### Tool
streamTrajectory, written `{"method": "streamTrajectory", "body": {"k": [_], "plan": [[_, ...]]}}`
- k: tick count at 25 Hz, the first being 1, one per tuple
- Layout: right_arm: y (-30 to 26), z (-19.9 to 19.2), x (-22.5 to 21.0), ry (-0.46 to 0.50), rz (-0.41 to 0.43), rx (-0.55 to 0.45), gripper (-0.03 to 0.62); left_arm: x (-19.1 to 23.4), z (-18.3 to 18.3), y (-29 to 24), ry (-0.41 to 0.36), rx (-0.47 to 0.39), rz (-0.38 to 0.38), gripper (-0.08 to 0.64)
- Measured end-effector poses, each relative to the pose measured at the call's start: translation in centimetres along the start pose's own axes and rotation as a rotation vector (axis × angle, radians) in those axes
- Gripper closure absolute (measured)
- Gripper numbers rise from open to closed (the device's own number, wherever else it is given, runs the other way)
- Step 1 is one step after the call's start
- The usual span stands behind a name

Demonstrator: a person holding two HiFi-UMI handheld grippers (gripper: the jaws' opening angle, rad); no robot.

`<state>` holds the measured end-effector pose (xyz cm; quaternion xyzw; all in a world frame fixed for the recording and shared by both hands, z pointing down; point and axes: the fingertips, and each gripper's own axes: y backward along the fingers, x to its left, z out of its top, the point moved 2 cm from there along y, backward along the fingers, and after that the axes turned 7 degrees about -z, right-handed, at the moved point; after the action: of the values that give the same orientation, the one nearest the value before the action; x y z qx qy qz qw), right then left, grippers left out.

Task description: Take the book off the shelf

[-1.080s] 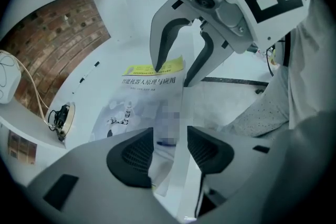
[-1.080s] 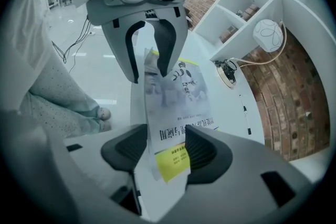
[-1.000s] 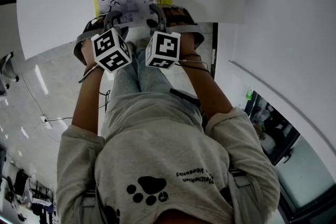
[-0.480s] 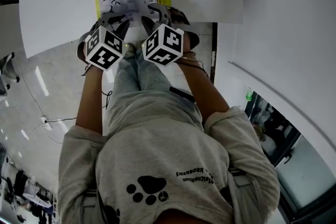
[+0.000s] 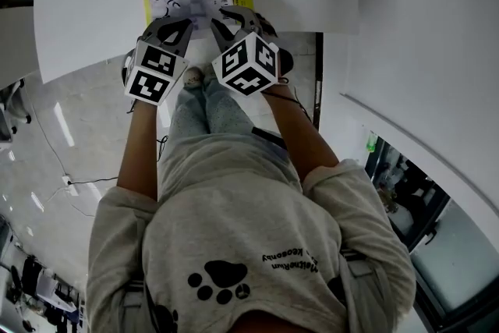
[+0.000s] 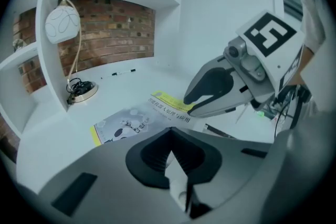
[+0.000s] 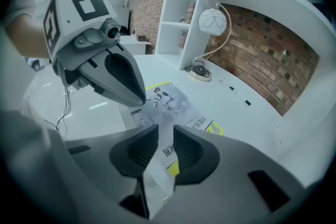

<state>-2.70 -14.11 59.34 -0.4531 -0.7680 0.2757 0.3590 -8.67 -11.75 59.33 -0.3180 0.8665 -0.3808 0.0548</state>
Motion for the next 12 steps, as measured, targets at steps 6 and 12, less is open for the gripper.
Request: {"method": "streamTrajectory", "body": {"k": [6,12], "plan": [[2.0,1.2,-0.7,-0.059,-0.042,-0.055,0.524,-0.2,2.4,2.5,0.094,-0.158,0.018,0.551],[4.6,3.1,-1.3,-0.094,-0.091,-0.132,0.555,-1.0,4.6,5.0,0.104,-0.262,0.074,0.551]]}}
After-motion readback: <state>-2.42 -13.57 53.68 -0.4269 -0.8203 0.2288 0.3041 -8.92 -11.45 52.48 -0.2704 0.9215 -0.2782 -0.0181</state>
